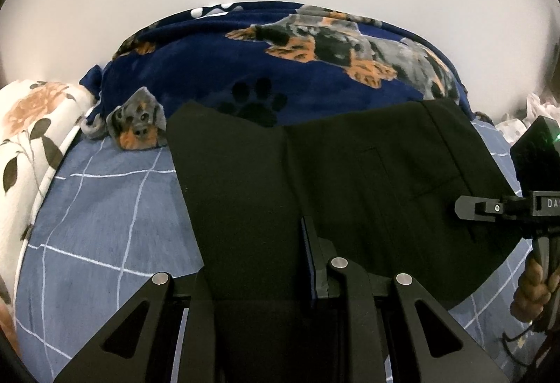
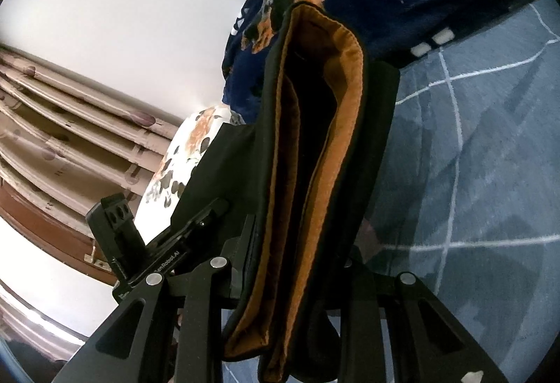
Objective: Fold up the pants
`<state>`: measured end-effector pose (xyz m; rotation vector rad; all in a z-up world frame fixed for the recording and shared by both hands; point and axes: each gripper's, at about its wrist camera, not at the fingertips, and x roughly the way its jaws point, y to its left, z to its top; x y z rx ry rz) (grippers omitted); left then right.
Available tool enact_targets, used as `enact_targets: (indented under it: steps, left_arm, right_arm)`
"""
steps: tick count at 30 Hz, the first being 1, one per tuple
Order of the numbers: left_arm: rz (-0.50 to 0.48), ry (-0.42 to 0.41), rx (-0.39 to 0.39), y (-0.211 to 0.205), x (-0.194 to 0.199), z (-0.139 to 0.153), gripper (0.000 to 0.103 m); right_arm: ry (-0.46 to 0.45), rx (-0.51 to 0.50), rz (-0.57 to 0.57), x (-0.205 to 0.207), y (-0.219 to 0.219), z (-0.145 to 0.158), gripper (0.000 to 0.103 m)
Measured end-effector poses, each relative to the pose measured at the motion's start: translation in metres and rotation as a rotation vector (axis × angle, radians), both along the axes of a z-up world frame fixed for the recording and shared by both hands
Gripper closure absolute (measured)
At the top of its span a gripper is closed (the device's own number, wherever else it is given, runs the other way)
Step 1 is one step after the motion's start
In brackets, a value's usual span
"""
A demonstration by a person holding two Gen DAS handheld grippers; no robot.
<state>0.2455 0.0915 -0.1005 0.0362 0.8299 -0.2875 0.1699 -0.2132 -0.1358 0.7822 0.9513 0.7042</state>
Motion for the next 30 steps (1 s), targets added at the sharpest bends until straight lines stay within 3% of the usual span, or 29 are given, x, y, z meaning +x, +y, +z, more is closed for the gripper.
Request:
enact_targets:
  steps: [30]
  left_arm:
    - [0.035, 0.032, -0.020, 0.012, 0.025, -0.026, 0.081]
  right_arm:
    - [0.039, 0.001, -0.034, 0.007, 0.001, -0.006, 0.079]
